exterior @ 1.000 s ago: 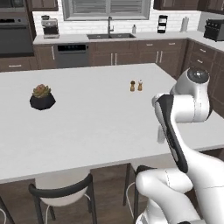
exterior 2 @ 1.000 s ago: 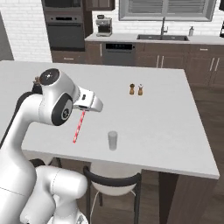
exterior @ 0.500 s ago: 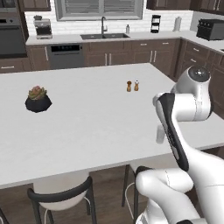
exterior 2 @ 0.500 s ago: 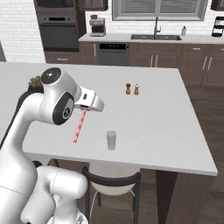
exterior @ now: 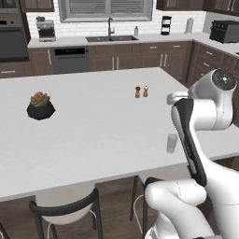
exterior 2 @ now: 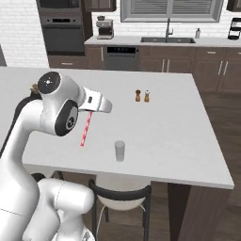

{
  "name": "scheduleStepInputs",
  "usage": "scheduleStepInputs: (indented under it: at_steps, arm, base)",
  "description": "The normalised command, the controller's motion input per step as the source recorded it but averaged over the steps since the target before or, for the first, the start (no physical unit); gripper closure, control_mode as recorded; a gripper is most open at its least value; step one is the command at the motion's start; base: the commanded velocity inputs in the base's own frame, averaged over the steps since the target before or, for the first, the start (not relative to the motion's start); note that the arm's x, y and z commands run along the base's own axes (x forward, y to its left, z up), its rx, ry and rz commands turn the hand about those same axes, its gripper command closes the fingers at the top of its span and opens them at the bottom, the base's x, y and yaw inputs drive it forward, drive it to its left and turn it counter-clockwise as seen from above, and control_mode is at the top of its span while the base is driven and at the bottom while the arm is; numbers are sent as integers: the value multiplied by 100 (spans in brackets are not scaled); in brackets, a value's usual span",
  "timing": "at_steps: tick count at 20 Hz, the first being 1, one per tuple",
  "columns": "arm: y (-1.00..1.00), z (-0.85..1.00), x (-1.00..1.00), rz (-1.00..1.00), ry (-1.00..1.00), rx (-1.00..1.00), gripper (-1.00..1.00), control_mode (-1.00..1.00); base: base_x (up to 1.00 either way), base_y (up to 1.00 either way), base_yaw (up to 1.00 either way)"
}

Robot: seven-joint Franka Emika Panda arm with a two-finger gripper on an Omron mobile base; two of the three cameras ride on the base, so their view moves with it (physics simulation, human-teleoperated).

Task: Take a straw from the drawer in front and place it inside the glass cup on the dining counter.

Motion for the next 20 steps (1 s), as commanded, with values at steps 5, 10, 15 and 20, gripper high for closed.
scheduleStepInputs:
  at_steps: [5,10,15,20]
  arm:
    - [-43,33,-5,7,-41,1,100,-100]
    - [-43,0,3,30,-34,0,100,-100]
    - [-12,-10,46,37,-10,0,100,-100]
    - [0,-15,51,27,5,2,100,-100]
  base:
    - [0,0,0]
    - [0,0,0]
    - [0,0,0]
    - [0,0,0]
